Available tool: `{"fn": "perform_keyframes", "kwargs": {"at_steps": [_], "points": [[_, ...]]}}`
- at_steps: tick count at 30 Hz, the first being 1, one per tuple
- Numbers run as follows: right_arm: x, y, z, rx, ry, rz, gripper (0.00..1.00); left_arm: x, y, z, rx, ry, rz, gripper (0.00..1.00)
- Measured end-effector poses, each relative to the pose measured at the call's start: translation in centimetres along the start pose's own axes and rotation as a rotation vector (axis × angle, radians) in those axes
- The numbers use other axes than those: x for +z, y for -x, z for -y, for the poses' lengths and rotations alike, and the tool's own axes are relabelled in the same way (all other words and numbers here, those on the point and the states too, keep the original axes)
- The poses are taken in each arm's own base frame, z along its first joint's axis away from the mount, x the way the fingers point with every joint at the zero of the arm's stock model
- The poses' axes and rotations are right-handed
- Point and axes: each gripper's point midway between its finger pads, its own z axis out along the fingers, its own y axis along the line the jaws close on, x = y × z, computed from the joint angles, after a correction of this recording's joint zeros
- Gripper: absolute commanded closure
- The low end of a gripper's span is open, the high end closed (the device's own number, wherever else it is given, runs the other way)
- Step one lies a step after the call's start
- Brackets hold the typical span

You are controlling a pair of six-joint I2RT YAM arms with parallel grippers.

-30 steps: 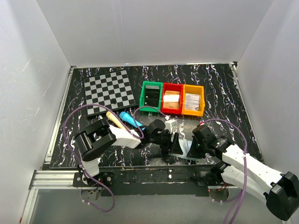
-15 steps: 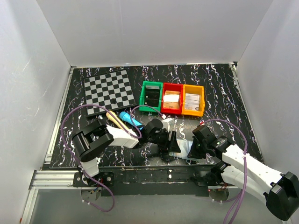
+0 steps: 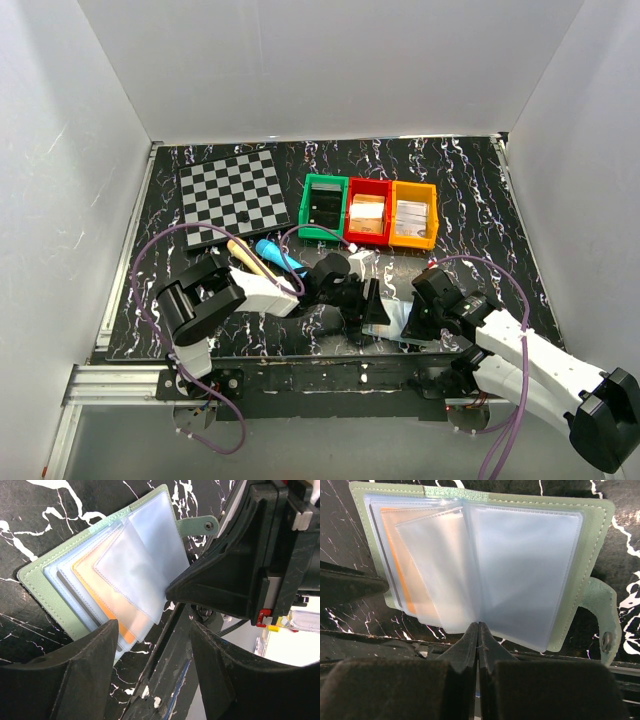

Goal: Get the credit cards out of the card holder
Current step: Remove the credit card from the card holder.

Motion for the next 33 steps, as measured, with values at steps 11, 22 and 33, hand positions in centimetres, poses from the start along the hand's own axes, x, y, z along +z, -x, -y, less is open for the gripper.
{"fn": "perform_keyframes", "kwargs": {"at_steps": [11,22,33], "points": [[-0.4,0.1,-0.3,0.004,0.024,0.015,0.46,0.7,-0.5,-0.8,-0.039,0.021,-0.018,0.46],[-0.6,0.8,-1.4,0.004,0.023,0.006,0.39,0.8,-0.5,-0.9,-0.048,0.024,-0.019,0.46],[0.8,0.3,-1.8,0.022,-0.002,-0.067,0.36,0.8,-0.6,-0.8,-0.047,0.025,-0.02,0.46]]}}
